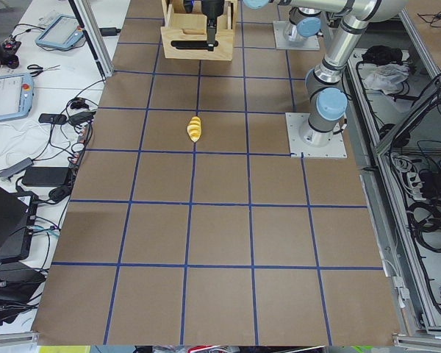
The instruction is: Open upper drawer
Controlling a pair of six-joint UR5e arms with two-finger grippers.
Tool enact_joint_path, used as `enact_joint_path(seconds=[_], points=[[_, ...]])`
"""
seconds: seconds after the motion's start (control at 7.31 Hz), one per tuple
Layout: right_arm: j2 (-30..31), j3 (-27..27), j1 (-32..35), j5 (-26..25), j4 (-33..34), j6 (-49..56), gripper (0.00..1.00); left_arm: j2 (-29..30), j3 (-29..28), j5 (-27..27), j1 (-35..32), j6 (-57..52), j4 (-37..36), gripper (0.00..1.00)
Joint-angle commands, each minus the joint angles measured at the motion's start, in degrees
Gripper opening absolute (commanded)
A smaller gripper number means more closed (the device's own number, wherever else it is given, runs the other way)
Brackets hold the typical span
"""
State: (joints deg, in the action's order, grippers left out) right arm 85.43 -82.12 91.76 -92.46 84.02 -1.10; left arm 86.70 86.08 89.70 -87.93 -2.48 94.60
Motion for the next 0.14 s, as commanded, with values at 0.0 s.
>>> enact_joint_path(seconds=[0.0], points=[[0.00, 0.03, 0.00, 0.00, 0.00, -0.04, 1.00, 0.14, -0.38, -0.14, 0.21, -0.16, -0.21, 1.00]])
